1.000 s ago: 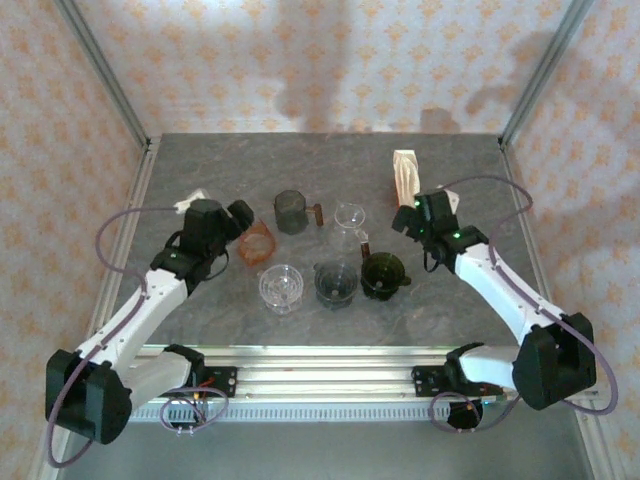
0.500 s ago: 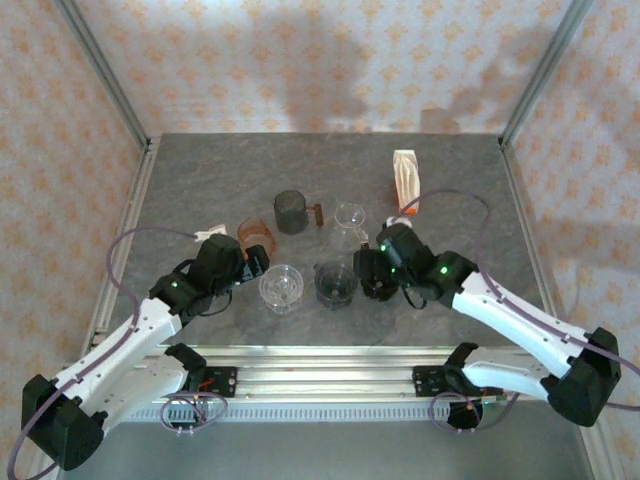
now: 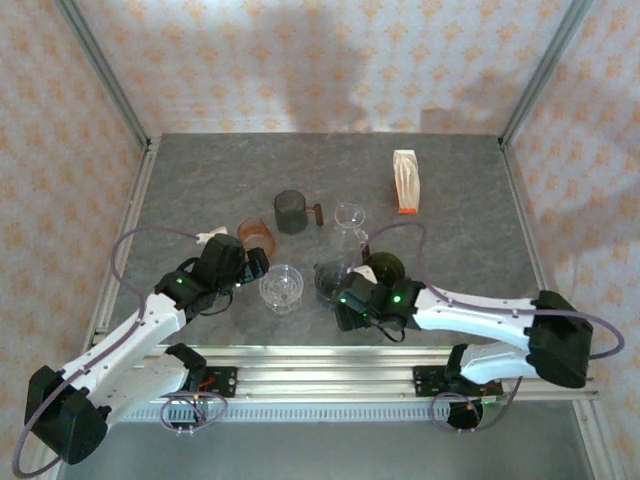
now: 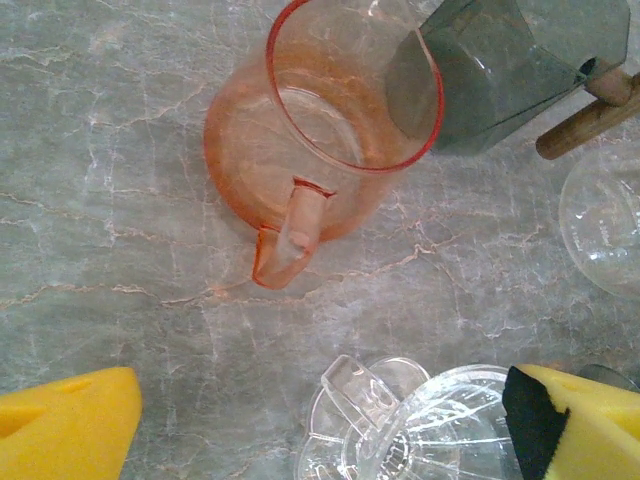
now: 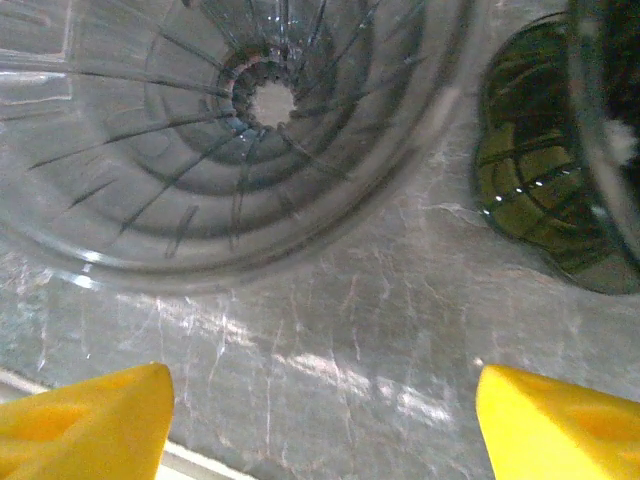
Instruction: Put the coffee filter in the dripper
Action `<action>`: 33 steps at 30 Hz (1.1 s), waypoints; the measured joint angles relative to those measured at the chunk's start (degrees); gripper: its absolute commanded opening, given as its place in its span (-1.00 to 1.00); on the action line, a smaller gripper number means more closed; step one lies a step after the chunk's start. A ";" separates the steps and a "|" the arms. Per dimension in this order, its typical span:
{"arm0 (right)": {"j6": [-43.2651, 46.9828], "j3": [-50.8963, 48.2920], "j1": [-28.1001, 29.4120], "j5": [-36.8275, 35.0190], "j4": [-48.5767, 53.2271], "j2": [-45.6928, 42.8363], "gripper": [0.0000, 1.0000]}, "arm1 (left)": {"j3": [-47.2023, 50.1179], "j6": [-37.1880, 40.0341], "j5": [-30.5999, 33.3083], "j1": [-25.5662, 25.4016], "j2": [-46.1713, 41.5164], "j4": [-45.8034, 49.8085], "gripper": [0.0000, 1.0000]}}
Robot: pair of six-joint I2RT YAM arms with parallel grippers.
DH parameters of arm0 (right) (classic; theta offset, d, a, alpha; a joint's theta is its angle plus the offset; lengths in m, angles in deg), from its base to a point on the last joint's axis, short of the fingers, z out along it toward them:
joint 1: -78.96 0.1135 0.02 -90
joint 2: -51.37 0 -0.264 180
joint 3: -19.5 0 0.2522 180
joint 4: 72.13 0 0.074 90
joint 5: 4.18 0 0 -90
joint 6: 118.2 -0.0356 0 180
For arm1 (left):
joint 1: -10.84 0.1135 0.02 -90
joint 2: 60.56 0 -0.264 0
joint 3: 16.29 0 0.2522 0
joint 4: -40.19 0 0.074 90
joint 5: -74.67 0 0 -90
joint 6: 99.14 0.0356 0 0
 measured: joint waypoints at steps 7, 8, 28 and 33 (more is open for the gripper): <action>2.29 2.25 0.00 -0.66 -6.23 8.74 0.47 | 0.00 -0.02 -0.37 1.11 -2.19 1.03 0.90; 2.91 2.51 0.00 -0.94 -6.99 9.53 0.47 | 0.00 -0.02 -0.50 1.11 -2.45 1.07 0.90; 14.45 9.66 -5.99 -2.78 -18.21 20.59 0.39 | 0.00 -1.09 -2.58 1.49 -4.70 1.99 0.91; 16.20 13.81 -7.02 -2.64 -19.28 24.61 0.39 | 0.00 -1.09 -3.19 1.51 -4.96 2.01 0.91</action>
